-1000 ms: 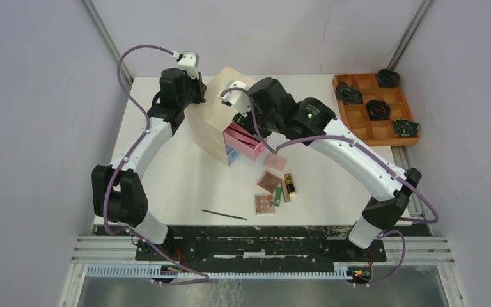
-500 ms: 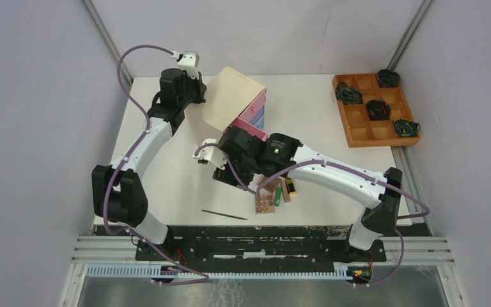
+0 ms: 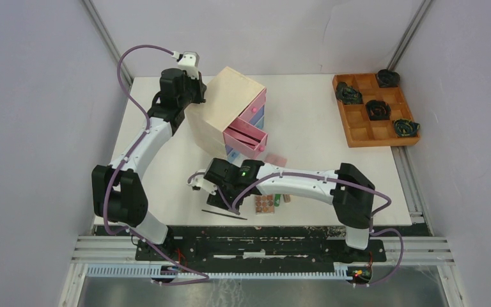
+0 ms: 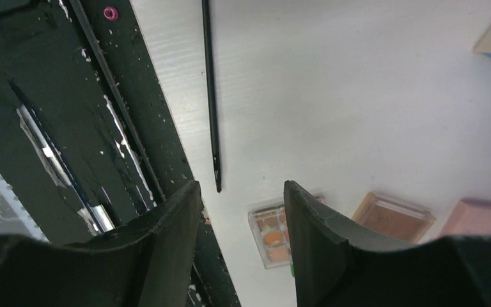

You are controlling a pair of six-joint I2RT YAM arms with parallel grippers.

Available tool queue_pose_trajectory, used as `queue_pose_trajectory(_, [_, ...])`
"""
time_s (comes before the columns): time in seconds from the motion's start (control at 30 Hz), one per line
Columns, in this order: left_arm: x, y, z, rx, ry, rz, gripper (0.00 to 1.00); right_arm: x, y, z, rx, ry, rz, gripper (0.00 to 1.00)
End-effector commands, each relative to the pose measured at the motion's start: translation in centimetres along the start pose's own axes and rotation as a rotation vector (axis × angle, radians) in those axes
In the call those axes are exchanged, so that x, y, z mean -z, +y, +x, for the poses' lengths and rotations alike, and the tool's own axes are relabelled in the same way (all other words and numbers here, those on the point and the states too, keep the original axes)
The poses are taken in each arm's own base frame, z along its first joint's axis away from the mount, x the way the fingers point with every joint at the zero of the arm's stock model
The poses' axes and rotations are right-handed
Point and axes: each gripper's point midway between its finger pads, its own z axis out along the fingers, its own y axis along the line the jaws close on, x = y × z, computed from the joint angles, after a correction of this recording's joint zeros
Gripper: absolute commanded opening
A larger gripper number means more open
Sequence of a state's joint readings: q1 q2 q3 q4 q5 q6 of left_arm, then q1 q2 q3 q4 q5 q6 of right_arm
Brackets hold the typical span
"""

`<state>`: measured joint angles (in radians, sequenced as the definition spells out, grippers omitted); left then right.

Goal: Organize the makeup
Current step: Pick up the makeup brush from the center of the board.

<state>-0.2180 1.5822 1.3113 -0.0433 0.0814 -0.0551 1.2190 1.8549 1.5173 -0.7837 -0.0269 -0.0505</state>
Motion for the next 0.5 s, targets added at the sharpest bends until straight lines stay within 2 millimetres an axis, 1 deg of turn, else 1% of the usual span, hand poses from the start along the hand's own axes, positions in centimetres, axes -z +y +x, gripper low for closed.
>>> queue_pose_trajectory(0.0, [1.0, 1.8, 11.9, 0.037, 0.395, -0.069, 0.03, -2.7, 1.3, -1.9, -0.022, -0.076, -0.013, 0.57])
queue_pose_trajectory(0.13, [1.1, 1.8, 11.9, 0.036, 0.395, -0.07, 0.03, -4.9, 2.0, -0.8, -0.038, -0.063, -0.036, 0.56])
queue_pose_trajectory(0.2, [1.1, 1.8, 11.9, 0.036, 0.397, -0.07, 0.03, -5.7, 2.0, -0.6, -0.049, -0.069, -0.036, 0.56])
queue_pose_trajectory(0.3, [1.1, 1.9, 12.0, 0.035, 0.398, -0.071, 0.03, -7.2, 1.7, 0.6, -0.059, -0.049, -0.013, 0.56])
queue_pose_trajectory(0.47, [1.0, 1.8, 12.0, 0.036, 0.399, -0.07, 0.03, -8.5, 1.2, 1.6, -0.067, -0.03, 0.02, 0.54])
